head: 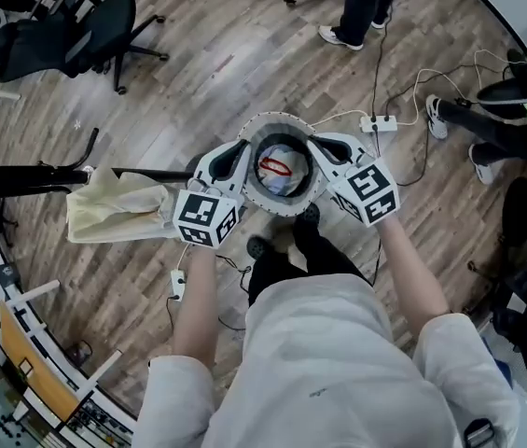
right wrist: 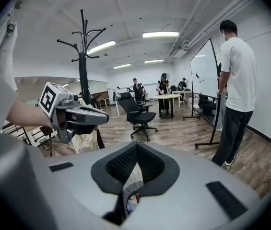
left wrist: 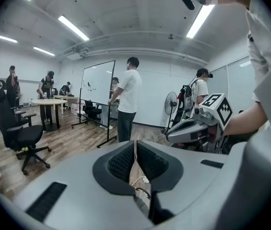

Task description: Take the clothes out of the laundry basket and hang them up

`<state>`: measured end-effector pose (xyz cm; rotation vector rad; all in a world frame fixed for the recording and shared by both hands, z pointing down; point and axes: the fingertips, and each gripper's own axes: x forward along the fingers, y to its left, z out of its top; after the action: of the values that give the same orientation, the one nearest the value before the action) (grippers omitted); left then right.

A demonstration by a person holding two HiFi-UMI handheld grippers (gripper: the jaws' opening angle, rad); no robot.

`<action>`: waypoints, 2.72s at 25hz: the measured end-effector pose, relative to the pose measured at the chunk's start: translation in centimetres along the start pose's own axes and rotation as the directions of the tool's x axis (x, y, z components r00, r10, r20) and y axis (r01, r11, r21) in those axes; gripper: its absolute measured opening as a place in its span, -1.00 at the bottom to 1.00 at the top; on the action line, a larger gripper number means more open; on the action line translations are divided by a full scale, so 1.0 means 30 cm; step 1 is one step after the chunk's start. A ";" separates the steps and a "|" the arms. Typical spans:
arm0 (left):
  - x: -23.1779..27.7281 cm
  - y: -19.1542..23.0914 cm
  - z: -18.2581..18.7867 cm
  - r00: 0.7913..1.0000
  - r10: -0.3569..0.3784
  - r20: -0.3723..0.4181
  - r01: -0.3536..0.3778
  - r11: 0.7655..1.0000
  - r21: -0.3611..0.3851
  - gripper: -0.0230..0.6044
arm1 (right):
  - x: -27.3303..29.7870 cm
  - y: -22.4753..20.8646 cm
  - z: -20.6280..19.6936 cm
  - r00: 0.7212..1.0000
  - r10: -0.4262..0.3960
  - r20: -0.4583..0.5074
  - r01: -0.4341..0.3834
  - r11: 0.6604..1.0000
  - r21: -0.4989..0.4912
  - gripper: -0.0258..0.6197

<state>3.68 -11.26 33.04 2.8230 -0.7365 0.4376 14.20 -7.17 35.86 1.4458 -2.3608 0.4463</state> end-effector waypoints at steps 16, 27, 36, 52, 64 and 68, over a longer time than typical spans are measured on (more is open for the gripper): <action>0.112 0.007 -0.421 0.979 0.050 -0.197 -0.078 0.988 -0.137 -0.82 | 0.149 -0.014 -0.445 0.978 0.108 -0.177 -0.085 0.987 0.133 -0.90; 0.206 0.065 -0.686 0.964 0.032 -0.265 -0.080 0.982 -0.173 -0.82 | 0.321 0.034 -0.753 0.940 0.158 -0.304 -0.098 0.974 0.204 -0.89; 0.285 0.155 -0.930 0.947 0.028 -0.320 -0.096 0.976 -0.197 -0.82 | 0.489 0.039 -0.966 0.917 0.154 -0.369 -0.073 0.971 0.226 -0.87; 0.509 0.255 -1.309 0.929 -0.044 -0.367 -0.057 0.964 -0.260 -0.63 | 0.821 0.010 -1.368 0.876 0.152 -0.459 0.056 0.911 0.408 -0.57; 0.664 0.305 -1.545 0.905 -0.037 -0.423 -0.127 0.927 -0.353 -0.60 | 0.972 -0.071 -1.703 0.825 0.059 -0.562 0.285 0.816 0.504 -0.48; 0.718 0.328 -1.643 0.894 -0.025 -0.446 -0.169 0.905 -0.391 -0.59 | 1.002 -0.092 -1.805 0.807 0.029 -0.590 0.352 0.779 0.519 -0.48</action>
<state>5.17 -16.69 87.43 2.1817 -0.7321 0.7945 10.30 -8.81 97.70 1.4623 -1.6261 1.4764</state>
